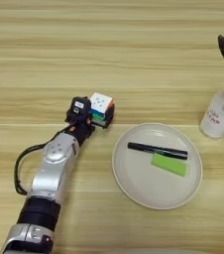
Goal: Move the objects on the table
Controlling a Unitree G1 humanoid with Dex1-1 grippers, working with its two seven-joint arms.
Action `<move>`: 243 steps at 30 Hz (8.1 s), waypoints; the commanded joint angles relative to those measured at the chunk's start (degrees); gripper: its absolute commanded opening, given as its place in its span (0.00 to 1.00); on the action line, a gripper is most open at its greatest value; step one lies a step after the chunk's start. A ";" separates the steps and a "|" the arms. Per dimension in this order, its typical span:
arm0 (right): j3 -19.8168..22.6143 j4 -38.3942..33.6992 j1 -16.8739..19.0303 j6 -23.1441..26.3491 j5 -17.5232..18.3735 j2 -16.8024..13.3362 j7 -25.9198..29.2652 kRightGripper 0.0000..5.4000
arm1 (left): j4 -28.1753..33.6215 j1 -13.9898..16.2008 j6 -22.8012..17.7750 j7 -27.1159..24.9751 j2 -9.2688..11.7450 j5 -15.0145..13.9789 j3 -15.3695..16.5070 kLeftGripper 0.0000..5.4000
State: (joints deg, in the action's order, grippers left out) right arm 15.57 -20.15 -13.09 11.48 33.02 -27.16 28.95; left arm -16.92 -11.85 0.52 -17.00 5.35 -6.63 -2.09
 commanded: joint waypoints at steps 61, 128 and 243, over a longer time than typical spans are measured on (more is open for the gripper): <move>-5.93 12.72 12.31 -8.97 -18.77 12.50 -12.08 0.97 | 2.33 -6.43 13.65 7.38 1.39 -0.35 9.00 1.00; -15.06 16.77 -3.45 -5.01 -22.31 15.55 -11.21 0.58 | 4.11 -5.70 13.79 8.07 0.58 0.14 8.32 1.00; -14.43 -8.15 10.67 -0.05 -9.06 4.99 5.63 1.00 | 9.15 0.51 3.10 1.86 -0.53 -1.62 3.26 1.00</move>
State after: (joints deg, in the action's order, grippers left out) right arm 2.07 -26.92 -3.65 10.70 23.43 -20.58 33.02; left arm -8.57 -12.79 5.50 -14.93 5.30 -7.59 1.75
